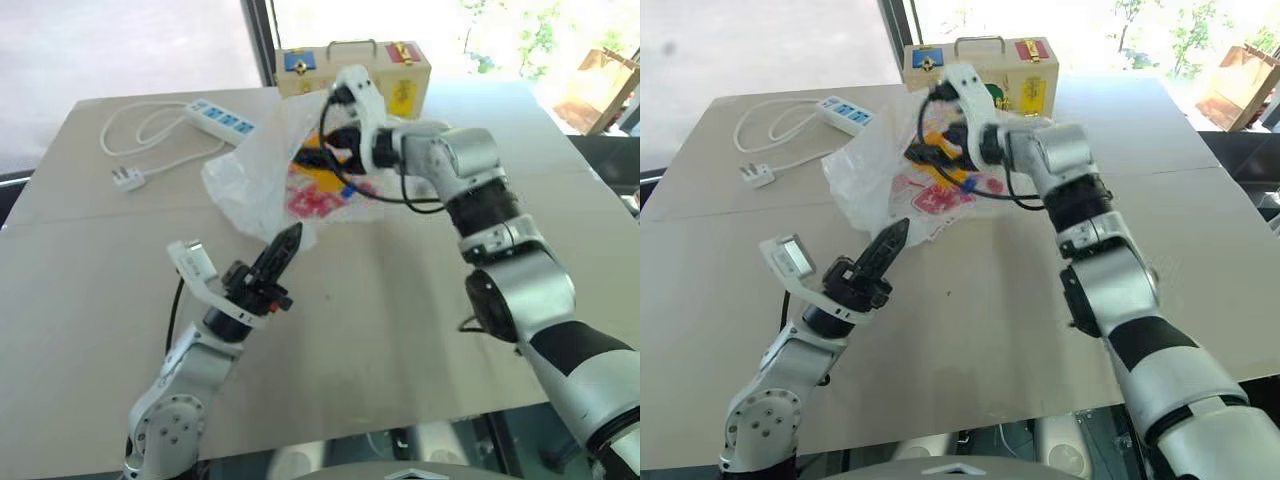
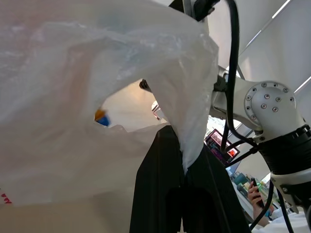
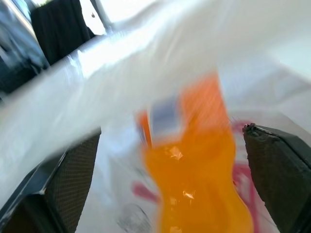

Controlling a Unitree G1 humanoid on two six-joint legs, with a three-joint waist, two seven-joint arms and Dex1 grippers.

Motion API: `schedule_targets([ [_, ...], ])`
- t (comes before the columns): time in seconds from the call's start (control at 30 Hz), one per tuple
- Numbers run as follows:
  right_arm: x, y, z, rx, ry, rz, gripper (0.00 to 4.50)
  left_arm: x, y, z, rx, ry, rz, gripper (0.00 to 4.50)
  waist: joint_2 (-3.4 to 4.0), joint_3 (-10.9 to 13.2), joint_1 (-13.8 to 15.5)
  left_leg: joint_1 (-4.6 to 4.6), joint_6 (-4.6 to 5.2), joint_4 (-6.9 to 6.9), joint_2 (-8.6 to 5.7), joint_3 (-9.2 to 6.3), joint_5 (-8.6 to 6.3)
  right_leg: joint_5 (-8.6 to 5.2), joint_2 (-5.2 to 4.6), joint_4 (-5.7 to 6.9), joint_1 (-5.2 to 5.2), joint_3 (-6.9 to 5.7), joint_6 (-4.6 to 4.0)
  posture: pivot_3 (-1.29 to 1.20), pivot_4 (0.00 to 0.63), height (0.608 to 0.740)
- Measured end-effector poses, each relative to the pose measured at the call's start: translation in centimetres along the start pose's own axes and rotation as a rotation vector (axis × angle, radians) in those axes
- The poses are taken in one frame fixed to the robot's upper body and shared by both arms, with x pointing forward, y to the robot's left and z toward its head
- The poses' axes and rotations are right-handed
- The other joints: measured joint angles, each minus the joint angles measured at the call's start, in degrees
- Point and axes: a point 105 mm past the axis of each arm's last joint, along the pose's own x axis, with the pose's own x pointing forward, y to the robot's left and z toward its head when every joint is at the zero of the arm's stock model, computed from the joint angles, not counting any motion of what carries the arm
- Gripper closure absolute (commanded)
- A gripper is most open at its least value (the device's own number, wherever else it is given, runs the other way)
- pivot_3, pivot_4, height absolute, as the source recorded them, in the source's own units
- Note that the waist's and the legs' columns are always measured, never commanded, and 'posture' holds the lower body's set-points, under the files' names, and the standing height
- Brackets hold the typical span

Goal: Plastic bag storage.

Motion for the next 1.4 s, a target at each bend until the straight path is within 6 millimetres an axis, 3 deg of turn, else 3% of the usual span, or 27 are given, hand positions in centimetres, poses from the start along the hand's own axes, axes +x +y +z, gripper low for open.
schedule_targets([
  [0.2, -0.2, -1.8, -3.4, -0.002, 0.072, -0.063, 0.03, 0.0, 0.1, 0.3, 0.011, -0.028, 0.008, 4.50, 0.02, 0.00, -0.14, 0.04, 0.02, 0.03, 0.00, -0.02, 0.00, 0.01, 0.02, 0.14, 0.01, -0.03, -0.01, 0.00, 0.150, 0.739],
  [0.23, -0.9, -2.6, -4.9, -0.034, 0.108, -0.083, 0.03, 0.0, 0.1, 0.3, 0.010, -0.031, 0.010, 4.50, 0.02, 0.00, -0.14, 0.03, 0.01, 0.04, 0.00, -0.02, 0.01, 0.01, 0.02, 0.15, 0.00, -0.03, 0.00, 0.00, 0.150, 0.739],
  [0.33, -3.2, -3.2, -6.2, -0.123, 0.135, -0.049, 0.03, 0.0, 0.2, 0.4, 0.013, -0.033, 0.015, 4.50, 0.05, 0.01, -0.14, -0.08, 0.01, 0.09, 0.00, -0.02, 0.01, 0.01, 0.03, 0.13, -0.06, -0.04, 0.01, 0.00, 0.150, 0.739],
  [0.47, -7.4, -2.2, -5.1, -0.291, 0.123, 0.064, 0.03, -0.1, 0.5, 0.5, 0.017, -0.036, 0.023, 4.50, 0.05, 0.01, -0.15, -0.19, 0.07, 0.14, 0.02, -0.12, -0.03, 0.02, 0.02, 0.06, -0.08, -0.14, 0.03, 0.00, 0.150, 0.739],
  [0.57, -11.1, -1.1, -5.5, -0.378, 0.147, 0.155, 0.03, -0.1, 0.7, 0.6, 0.019, -0.037, 0.031, 4.50, 0.04, 0.01, -0.06, -0.19, 0.24, 0.16, 0.03, -0.17, -0.13, 0.02, 0.00, 0.04, -0.05, -0.19, 0.03, 0.00, 0.150, 0.739],
  [0.63, -13.5, -2.5, -6.0, -0.402, 0.174, 0.091, 0.03, -0.1, 0.8, 0.7, 0.021, -0.038, 0.031, 4.50, 0.04, 0.01, -0.03, -0.17, 0.25, 0.22, 0.03, -0.16, -0.13, 0.03, 0.00, 0.08, -0.02, -0.18, 0.03, 0.00, 0.150, 0.739],
  [0.7, -15.7, -4.8, -4.7, -0.400, 0.135, -0.056, 0.03, -0.1, 0.8, 0.6, 0.022, -0.034, 0.031, 4.50, 0.06, 0.03, -0.18, -0.12, 0.24, 0.25, 0.04, -0.03, -0.11, 0.04, 0.02, 0.09, -0.02, -0.04, 0.05, 0.00, 0.150, 0.739],
  [0.83, -17.8, -6.4, -1.4, -0.413, 0.018, -0.212, 0.03, -0.1, 0.8, 0.6, 0.025, -0.027, 0.028, 4.50, 0.06, 0.02, -0.28, 0.25, 0.24, 0.19, 0.14, 0.11, -0.11, 0.03, 0.12, 0.09, 0.28, 0.10, 0.04, 0.00, 0.150, 0.739],
  [0.93, -17.4, -6.9, -1.3, -0.399, 0.001, -0.260, 0.03, 0.1, 0.9, 0.6, 0.022, -0.019, 0.023, 4.50, 0.04, 0.01, -0.25, 0.28, 0.24, 0.19, 0.15, 0.12, -0.11, 0.03, 0.12, 0.09, 0.31, 0.11, 0.04, 0.00, 0.150, 0.739],
  [1.1, -14.2, -8.4, -4.1, -0.312, 0.039, -0.311, 0.03, 0.6, 0.9, 0.6, 0.020, -0.015, 0.006, 4.50, 0.05, 0.01, -0.07, 0.24, 0.16, 0.20, 0.12, 0.15, -0.06, 0.04, 0.11, 0.11, 0.27, 0.15, 0.05, 0.00, 0.150, 0.739],
  [1.3, -13.2, -9.6, -3.3, -0.331, 0.006, -0.373, 0.03, 0.8, 1.0, 0.6, 0.019, -0.019, 0.006, 4.50, 0.05, 0.01, 0.05, 0.21, 0.05, 0.19, 0.08, 0.12, 0.00, 0.04, 0.07, 0.07, 0.26, 0.10, 0.05, 0.00, 0.150, 0.739],
  [1.4, -12.9, -9.5, -3.6, -0.292, -0.014, -0.342, 1.33, 0.7, 1.2, 0.7, 0.037, -0.022, 0.017, 4.50, 0.06, 0.02, -0.03, 0.21, 0.07, 0.16, 0.09, 0.12, -0.01, 0.04, 0.08, 0.08, 0.24, 0.11, 0.05, 0.00, 0.150, 0.739],
])
